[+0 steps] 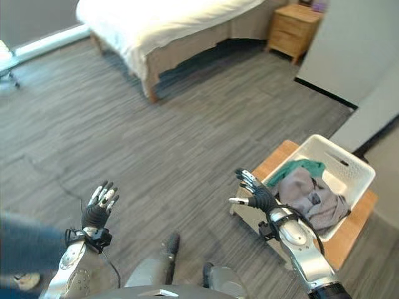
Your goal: Pick up bed clothes into laundry basket.
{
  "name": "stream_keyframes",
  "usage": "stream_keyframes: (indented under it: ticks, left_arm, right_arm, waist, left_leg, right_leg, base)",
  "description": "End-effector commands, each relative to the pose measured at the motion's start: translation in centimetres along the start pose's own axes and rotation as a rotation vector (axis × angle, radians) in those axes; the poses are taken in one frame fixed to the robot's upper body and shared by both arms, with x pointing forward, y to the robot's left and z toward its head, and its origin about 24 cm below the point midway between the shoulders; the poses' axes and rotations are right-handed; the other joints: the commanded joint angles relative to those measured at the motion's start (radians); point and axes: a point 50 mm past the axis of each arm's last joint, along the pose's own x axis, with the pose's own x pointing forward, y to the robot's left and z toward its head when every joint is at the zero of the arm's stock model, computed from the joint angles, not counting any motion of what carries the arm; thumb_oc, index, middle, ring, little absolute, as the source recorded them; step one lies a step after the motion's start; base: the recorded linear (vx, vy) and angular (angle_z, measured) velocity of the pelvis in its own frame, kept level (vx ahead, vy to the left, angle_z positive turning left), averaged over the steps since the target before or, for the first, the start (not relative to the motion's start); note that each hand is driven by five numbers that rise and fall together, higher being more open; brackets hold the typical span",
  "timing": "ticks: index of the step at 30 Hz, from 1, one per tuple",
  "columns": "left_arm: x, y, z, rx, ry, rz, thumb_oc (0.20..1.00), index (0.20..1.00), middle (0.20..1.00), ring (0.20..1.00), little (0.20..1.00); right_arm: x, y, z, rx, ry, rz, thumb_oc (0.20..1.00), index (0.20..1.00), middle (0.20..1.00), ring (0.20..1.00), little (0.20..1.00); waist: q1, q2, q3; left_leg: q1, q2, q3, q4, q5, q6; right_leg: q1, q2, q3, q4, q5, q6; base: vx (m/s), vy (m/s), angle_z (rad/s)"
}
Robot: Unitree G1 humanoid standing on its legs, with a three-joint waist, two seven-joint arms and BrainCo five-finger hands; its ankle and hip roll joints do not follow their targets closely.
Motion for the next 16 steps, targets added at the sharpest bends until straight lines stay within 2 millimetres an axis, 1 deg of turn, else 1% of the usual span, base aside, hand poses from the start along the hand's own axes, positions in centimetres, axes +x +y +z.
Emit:
stream_keyframes:
  ticks: [1, 2, 3, 4, 5, 6, 7, 8, 10, 11, 12, 13, 15, 16]
  left_arm:
    - [1.2, -2.0, 3.4, -0.013, -0.17, -0.1, 1.0, 1.0, 1.0, 1.0, 1.0]
    - [1.1, -2.0, 3.4, -0.013, -0.169, -0.099, 1.0, 1.0, 1.0, 1.0, 1.0]
    - [1.4, -2.2, 3.4, -0.012, -0.173, -0.091, 1.0, 1.0, 1.0, 1.0, 1.0]
    - [1.5, -2.5, 3.4, -0.013, -0.174, -0.09, 1.0, 1.0, 1.0, 1.0, 1.0]
    - [1.4, -2.4, 3.2, -0.021, -0.17, -0.079, 1.0, 1.0, 1.0, 1.0, 1.0]
    - [1.4, -2.4, 3.2, -0.021, -0.17, -0.079, 1.0, 1.0, 1.0, 1.0, 1.0]
    - [1.4, -2.4, 4.0, 0.049, -0.202, -0.085, 1.0, 1.0, 1.0, 1.0, 1.0]
    - [1.3, -2.0, 4.4, 0.074, -0.222, -0.062, 1.0, 1.0, 1.0, 1.0, 1.0]
    - [1.4, -1.5, 4.8, 0.087, -0.242, -0.034, 1.0, 1.0, 1.0, 1.0, 1.0]
    - [1.4, -1.5, 4.8, 0.088, -0.243, -0.033, 1.0, 1.0, 1.0, 1.0, 1.0]
    - [1.5, -1.2, 4.7, 0.103, -0.24, -0.011, 1.0, 1.0, 1.0, 1.0, 1.0]
    - [1.3, -0.3, 4.4, 0.097, -0.235, 0.056, 1.0, 1.0, 1.0, 1.0, 1.0]
    - [1.0, 0.0, 4.1, 0.074, -0.225, 0.073, 1.0, 1.0, 1.0, 1.0, 1.0]
    - [0.8, 0.1, 3.3, 0.039, -0.195, 0.084, 1.0, 1.0, 1.0, 1.0, 1.0]
  right_arm:
    - [0.0, -0.5, 1.1, 0.19, -0.115, -0.077, 1.0, 1.0, 1.0, 1.0, 1.0]
    - [0.0, -0.5, 1.1, 0.191, -0.114, -0.077, 1.0, 1.0, 1.0, 1.0, 1.0]
    - [0.0, -0.2, 0.7, 0.235, -0.109, -0.084, 1.0, 1.0, 1.0, 1.0, 1.0]
    - [0.0, 0.4, 0.3, 0.292, -0.103, -0.09, 1.0, 1.0, 1.0, 1.0, 1.0]
    - [0.0, 0.5, 0.3, 0.287, -0.1, -0.079, 1.0, 1.0, 1.0, 1.0, 1.0]
    - [0.0, 0.5, 0.3, 0.287, -0.1, -0.079, 1.0, 1.0, 1.0, 1.0, 1.0]
    - [0.3, 0.8, 0.6, 0.175, -0.096, -0.067, 1.0, 1.0, 1.0, 1.0, 1.0]
    - [0.8, 0.9, 1.4, 0.094, -0.126, -0.063, 1.0, 1.0, 1.0, 1.0, 1.0]
    - [1.5, 1.8, 1.9, 0.114, -0.156, -0.034, 1.0, 1.0, 1.0, 1.0, 1.0]
    - [1.5, 1.8, 1.9, 0.115, -0.157, -0.034, 1.0, 1.0, 1.0, 1.0, 1.0]
    - [1.7, 2.2, 1.9, 0.114, -0.158, -0.021, 1.0, 1.0, 1.0, 1.0, 1.0]
    - [1.8, 2.6, 2.5, 0.056, -0.173, 0.015, 1.0, 1.0, 1.0, 1.0, 1.0]
    - [1.7, 2.6, 2.6, 0.034, -0.176, 0.024, 1.0, 1.0, 1.0, 1.0, 1.0]
    - [1.6, 2.6, 2.3, 0.023, -0.158, 0.031, 1.0, 1.0, 1.0, 1.0, 1.0]
  waist:
    - [-0.058, 0.03, -0.042]
    - [-0.06, 0.031, -0.04]
    - [-0.071, 0.039, -0.047]
    - [-0.078, 0.06, -0.061]
    - [-0.081, 0.068, -0.069]
    - [-0.081, 0.068, -0.068]
    - [-0.07, 0.082, -0.097]
    - [-0.06, 0.084, -0.1]
    - [-0.042, 0.081, -0.1]
    - [-0.043, 0.081, -0.099]
    - [-0.036, 0.077, -0.098]
    - [-0.02, 0.071, -0.099]
    - [-0.016, 0.068, -0.101]
    - [-0.011, 0.064, -0.105]
  left_leg:
    - [0.12, 0.124, 0.06, -0.059, 0.044, -0.017]
    - [0.124, 0.125, 0.058, -0.061, 0.043, -0.018]
    - [0.162, 0.135, 0.094, -0.095, 0.015, -0.029]
    - [0.179, 0.122, 0.125, -0.177, 0.03, -0.033]
    - [0.205, 0.11, 0.128, -0.251, 0.034, -0.029]
    - [0.206, 0.11, 0.128, -0.252, 0.035, -0.029]
    - [0.22, 0.068, 0.1, -0.328, 0.045, -0.015]
    - [0.219, 0.063, 0.096, -0.331, 0.048, -0.012]
    - [0.219, 0.055, 0.087, -0.333, 0.051, -0.005]
    - [0.219, 0.054, 0.086, -0.333, 0.051, -0.004]
    - [0.22, 0.049, 0.079, -0.336, 0.053, -0.002]
    - [0.221, 0.041, 0.065, -0.341, 0.054, 0.004]
    - [0.224, 0.037, 0.062, -0.345, 0.053, 0.008]
    - [0.233, 0.03, 0.06, -0.356, 0.053, 0.015]
  right_leg:
    - [0.047, -0.045, -0.007, -0.119, 0.014, 0.116]
    - [0.052, -0.044, -0.009, -0.119, 0.012, 0.115]
    - [0.054, -0.051, -0.048, -0.113, 0.0, 0.123]
    - [0.048, -0.05, -0.089, -0.123, 0.02, 0.136]
    - [0.054, -0.051, -0.102, -0.129, 0.023, 0.147]
    - [0.055, -0.052, -0.102, -0.129, 0.023, 0.147]
    - [0.058, -0.07, -0.12, -0.122, 0.032, 0.165]
    - [0.059, -0.08, -0.127, -0.122, 0.033, 0.173]
    - [0.064, -0.096, -0.131, -0.125, 0.038, 0.177]
    - [0.065, -0.097, -0.132, -0.125, 0.038, 0.178]
    - [0.067, -0.101, -0.131, -0.125, 0.04, 0.179]
    - [0.069, -0.105, -0.128, -0.127, 0.042, 0.181]
    - [0.074, -0.108, -0.127, -0.13, 0.042, 0.182]
    - [0.077, -0.11, -0.125, -0.13, 0.042, 0.185]
  base:
    - [-0.15, 0.057, 1.1]
    - [-0.14, 0.09, 1.05]
    - [-0.06, 0.11, 1.34]
    - [-0.08, 0.161, 1.4]
    - [-0.03, 0.122, 1.0]
    - [-0.01, 0.241, 0.93]
    - [0.01, 0.252, 0.82]
    - [0.0, 0.272, 0.8]
    - [-0.02, 0.101, 0.29]
    - [-0.03, 0.072, 0.2]
    - [-0.03, 0.051, 0.17]
    - [-0.03, 0.05, 0.24]
    - [0.0, 0.041, 0.23]
    - [0.02, 0.061, 0.25]
